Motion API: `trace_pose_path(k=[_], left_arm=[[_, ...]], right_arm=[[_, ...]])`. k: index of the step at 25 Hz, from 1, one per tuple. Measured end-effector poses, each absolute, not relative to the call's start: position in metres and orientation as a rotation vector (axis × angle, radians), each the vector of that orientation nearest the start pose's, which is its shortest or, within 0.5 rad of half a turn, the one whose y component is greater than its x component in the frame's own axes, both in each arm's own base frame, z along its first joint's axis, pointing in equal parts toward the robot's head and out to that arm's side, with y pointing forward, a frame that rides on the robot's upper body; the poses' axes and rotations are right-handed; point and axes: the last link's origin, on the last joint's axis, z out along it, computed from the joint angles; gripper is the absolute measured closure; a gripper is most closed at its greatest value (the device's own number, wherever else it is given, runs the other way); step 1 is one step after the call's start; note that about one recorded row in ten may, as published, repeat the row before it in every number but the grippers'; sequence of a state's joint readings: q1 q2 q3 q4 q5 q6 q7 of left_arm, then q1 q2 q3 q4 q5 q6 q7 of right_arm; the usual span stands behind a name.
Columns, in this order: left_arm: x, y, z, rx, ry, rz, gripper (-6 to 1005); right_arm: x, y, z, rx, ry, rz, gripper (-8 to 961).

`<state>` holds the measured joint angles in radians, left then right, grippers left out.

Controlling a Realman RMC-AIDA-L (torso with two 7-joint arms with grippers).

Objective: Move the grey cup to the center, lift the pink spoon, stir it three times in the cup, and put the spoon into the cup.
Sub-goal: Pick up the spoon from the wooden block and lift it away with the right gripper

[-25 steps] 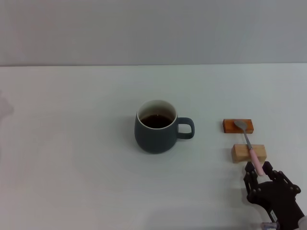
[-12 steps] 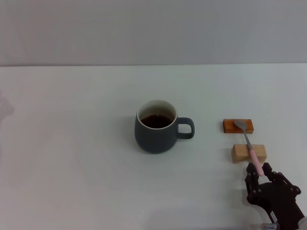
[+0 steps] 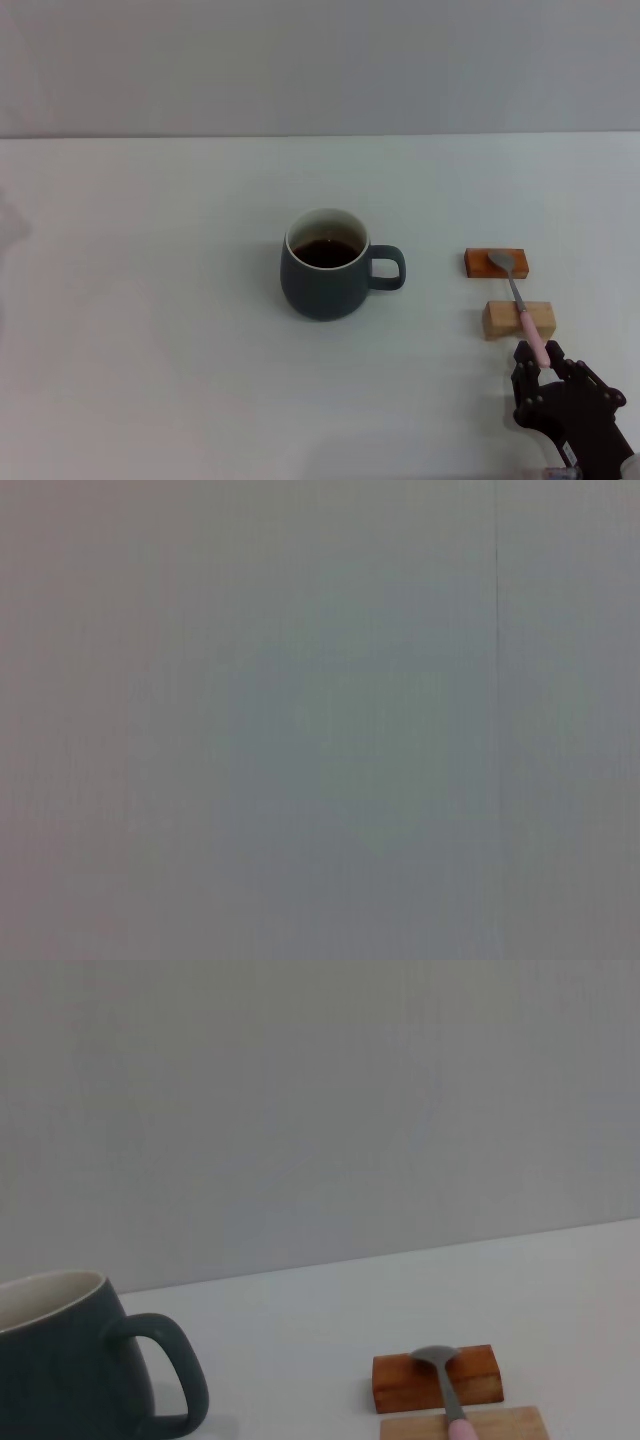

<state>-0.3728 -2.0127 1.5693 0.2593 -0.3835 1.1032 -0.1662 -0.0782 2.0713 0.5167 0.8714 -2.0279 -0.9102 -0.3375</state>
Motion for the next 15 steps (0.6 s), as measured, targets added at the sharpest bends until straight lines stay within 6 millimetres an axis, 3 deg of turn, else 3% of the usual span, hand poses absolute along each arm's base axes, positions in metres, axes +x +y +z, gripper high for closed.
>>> trace_pose_path(k=[15], left_arm=[[-0.3650,0.3419,0.0744,-1.286,-0.526,-0.671,1001]], right_arm=[[0.2908,0.1959,-0.1097,-1.673,0.888,0.581,695]])
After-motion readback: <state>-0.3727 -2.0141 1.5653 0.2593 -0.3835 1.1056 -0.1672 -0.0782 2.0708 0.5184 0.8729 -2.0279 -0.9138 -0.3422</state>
